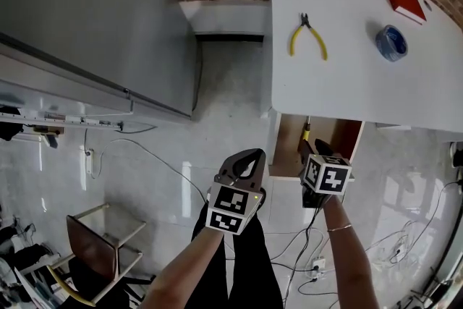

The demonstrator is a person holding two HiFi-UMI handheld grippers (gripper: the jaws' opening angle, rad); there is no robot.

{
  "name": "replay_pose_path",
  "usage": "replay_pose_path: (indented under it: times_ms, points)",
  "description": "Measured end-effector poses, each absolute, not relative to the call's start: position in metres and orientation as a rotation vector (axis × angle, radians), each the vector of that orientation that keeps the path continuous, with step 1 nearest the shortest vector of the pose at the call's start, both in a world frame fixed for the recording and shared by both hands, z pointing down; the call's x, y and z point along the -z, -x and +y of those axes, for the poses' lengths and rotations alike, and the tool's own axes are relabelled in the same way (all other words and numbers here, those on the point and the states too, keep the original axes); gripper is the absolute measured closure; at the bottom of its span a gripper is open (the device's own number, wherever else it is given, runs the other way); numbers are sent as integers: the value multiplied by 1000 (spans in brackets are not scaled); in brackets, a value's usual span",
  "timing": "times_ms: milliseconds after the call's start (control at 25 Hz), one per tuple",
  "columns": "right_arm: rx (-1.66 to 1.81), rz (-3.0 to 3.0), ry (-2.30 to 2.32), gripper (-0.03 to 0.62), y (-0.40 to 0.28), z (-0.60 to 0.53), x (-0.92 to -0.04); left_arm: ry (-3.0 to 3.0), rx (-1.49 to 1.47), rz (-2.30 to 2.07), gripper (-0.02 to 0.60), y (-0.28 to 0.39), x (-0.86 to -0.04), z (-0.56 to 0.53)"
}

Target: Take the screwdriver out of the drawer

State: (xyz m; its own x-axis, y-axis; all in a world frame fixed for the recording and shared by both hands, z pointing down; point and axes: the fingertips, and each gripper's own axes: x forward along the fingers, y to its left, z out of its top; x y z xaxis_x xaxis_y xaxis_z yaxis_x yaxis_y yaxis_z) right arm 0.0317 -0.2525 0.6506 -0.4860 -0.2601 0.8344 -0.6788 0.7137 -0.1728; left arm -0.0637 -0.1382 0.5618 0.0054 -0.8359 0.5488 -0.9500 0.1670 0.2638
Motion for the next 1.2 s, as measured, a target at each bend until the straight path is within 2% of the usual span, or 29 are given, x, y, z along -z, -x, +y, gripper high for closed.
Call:
replay_pose_path:
  times_ms: [1200]
  points:
    - [-517, -1915, -713, 442, -23, -294, -737, -1561, -191, -1908, 589, 85, -596, -140]
